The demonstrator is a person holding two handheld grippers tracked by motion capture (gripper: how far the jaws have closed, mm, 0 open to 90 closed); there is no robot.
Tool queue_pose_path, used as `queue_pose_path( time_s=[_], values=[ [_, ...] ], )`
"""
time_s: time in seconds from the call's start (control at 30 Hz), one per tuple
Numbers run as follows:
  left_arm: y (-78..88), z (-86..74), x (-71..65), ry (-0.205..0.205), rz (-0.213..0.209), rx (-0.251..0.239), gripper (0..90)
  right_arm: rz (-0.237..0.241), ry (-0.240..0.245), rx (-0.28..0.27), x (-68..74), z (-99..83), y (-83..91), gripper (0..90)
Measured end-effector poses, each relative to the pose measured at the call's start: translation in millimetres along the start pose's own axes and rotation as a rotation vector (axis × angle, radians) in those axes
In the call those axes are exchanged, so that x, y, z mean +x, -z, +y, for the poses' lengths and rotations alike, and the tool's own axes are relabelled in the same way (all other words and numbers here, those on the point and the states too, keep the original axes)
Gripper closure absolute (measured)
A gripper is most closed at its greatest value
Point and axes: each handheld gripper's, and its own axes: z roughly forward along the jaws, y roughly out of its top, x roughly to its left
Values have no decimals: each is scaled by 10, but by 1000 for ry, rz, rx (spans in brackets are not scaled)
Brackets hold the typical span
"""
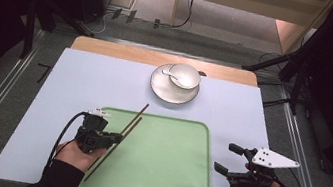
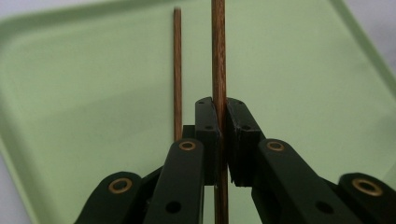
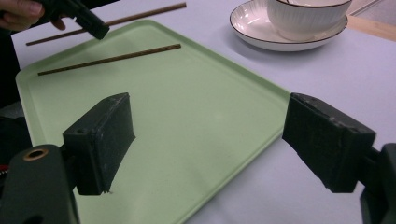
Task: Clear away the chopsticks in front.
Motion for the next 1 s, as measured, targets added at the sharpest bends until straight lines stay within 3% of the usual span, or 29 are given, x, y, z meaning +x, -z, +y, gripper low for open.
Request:
queue_pose_path(
  time_s=[0.23, 0.4, 0.8, 1.0],
  values=[
    [-187, -194, -17, 36, 20, 74, 853, 2, 2, -3, 3, 11, -7, 169],
    [-232, -237, 22, 64, 45, 70, 852, 3, 2, -4, 3, 11, -8, 169],
    [-141, -309, 52, 108, 109, 56, 833, 1, 1, -5, 10, 9, 3, 169],
    [-123, -304, 104, 118, 92, 57, 806, 4, 5, -2, 7, 8, -4, 169]
  ],
)
